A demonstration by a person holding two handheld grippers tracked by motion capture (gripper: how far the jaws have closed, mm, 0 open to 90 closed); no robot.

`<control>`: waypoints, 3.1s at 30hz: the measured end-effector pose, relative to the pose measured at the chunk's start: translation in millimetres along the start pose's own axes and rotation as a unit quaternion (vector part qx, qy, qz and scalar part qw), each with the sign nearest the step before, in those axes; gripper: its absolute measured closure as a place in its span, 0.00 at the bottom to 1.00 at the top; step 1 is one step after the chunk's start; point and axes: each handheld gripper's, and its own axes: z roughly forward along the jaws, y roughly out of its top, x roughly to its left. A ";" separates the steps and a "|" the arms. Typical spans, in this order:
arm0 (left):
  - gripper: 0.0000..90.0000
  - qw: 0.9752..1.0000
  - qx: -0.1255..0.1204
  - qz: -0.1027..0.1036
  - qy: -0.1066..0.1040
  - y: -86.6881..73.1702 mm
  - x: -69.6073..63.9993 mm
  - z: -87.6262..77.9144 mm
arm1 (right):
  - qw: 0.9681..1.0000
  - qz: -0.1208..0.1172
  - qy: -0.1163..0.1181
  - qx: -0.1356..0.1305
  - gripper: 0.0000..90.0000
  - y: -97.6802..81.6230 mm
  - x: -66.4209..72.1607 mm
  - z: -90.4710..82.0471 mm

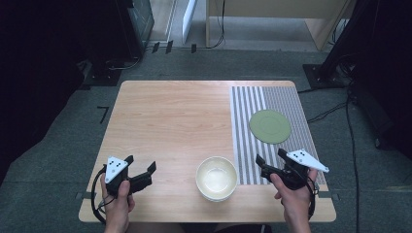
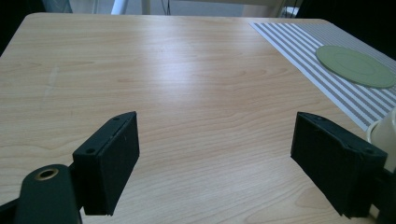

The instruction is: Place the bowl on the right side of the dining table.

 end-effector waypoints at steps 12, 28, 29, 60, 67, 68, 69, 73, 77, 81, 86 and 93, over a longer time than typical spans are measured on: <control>0.17 1.000 0.000 0.007 -0.010 1.4 -16.3 2.7 | 1.000 -0.024 0.015 0.003 0.16 0.4 19.8 4.8; 0.17 0.999 -0.007 0.035 -0.030 15.8 -46.5 10.3 | 0.999 -0.013 0.042 -0.011 0.16 17.4 33.3 9.4; 0.17 0.999 -0.007 0.035 -0.030 15.8 -46.5 10.3 | 0.999 -0.013 0.043 -0.010 0.16 18.1 34.0 9.8; 0.15 0.994 -0.006 0.062 -0.090 28.8 -99.1 32.3 | 0.997 -0.034 0.072 0.003 0.16 18.8 60.5 27.9; 0.16 0.992 0.009 0.076 -0.098 21.9 -107.9 36.7 | 0.997 -0.036 0.072 0.019 0.16 13.1 62.5 33.3; 0.16 0.991 0.018 0.087 -0.104 19.0 -112.1 38.8 | 0.997 -0.041 0.066 0.022 0.16 10.7 63.0 35.0; 0.16 0.991 0.018 0.087 -0.104 19.0 -112.1 38.8 | 0.997 -0.041 0.066 0.022 0.16 10.7 63.0 35.0; 0.17 0.989 0.031 0.092 -0.114 14.4 -116.4 42.4 | 0.996 -0.045 0.066 0.025 0.18 7.2 64.1 36.9; 0.26 0.989 0.038 0.085 -0.116 11.6 -116.7 44.8 | 0.996 -0.048 0.072 0.029 0.22 4.3 65.7 38.6; 0.34 0.988 0.043 0.081 -0.123 10.5 -117.6 46.2 | 0.995 -0.051 0.079 0.029 0.35 0.0 67.4 38.5; 0.41 0.987 0.052 0.090 -0.119 9.2 -122.5 50.3 | 0.994 -0.059 0.085 0.032 0.48 -5.6 69.4 37.4; 0.60 0.984 0.077 0.117 -0.106 7.1 -128.5 60.2 | 0.994 -0.051 0.089 0.042 0.58 -13.2 68.1 35.3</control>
